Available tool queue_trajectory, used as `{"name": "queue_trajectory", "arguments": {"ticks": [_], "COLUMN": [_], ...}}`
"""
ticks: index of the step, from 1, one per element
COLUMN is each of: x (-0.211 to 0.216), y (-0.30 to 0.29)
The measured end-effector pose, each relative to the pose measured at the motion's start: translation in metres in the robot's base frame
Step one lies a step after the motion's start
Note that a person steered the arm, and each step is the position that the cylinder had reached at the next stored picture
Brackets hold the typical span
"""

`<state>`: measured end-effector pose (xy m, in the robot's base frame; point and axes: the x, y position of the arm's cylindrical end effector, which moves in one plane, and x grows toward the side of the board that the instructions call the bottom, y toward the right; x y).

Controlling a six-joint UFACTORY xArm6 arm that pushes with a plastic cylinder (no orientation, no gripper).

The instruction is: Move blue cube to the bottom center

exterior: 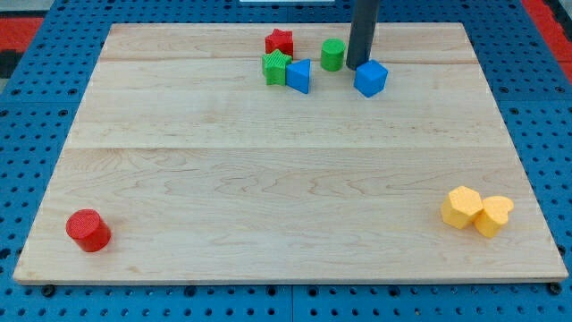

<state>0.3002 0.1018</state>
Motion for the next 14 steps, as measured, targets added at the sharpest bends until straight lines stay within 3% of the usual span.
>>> {"name": "queue_trajectory", "arguments": {"ticks": [1,3,4,7,9,11,14], "x": [0.021,0.008,0.028,0.103,0.139,0.206,0.262], "y": [0.002,0.054,0.063,0.004,0.016,-0.009,0.020]}}
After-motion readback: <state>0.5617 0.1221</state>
